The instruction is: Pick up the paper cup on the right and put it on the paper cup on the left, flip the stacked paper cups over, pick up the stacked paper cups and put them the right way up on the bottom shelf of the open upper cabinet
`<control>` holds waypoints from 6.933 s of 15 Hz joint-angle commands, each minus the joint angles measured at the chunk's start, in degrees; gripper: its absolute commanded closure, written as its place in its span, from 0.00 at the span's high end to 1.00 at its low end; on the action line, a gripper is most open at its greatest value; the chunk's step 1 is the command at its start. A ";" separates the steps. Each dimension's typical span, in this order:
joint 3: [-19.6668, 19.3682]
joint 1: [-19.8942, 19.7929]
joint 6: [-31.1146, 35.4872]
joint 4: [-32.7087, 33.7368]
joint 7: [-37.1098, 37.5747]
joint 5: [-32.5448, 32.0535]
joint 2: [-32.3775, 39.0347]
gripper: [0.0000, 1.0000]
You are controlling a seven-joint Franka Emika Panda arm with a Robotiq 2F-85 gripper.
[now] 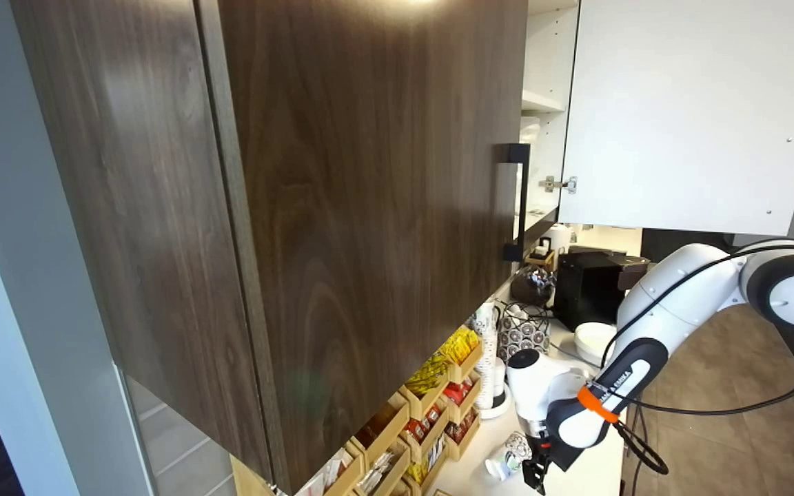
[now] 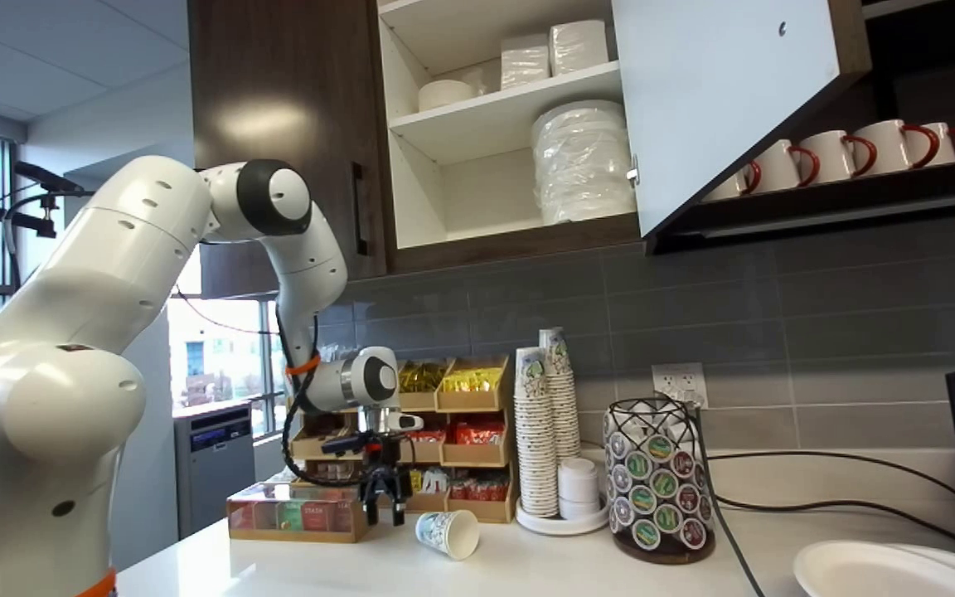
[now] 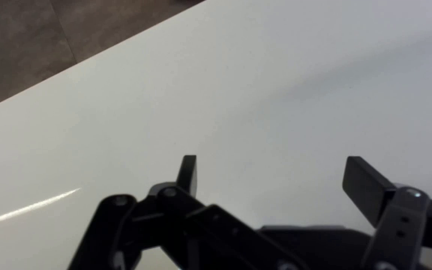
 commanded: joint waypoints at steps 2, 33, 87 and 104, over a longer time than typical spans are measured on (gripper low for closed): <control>-2.84 -3.60 2.80 0.53 -1.13 10.10 0.87 1.00; -1.06 -22.97 -11.11 12.44 -23.09 77.83 17.02 0.46; -0.17 -13.46 -1.53 -10.63 -9.98 18.44 -53.10 0.05; 0.24 -14.74 -23.01 10.23 -13.81 17.45 -54.33 0.03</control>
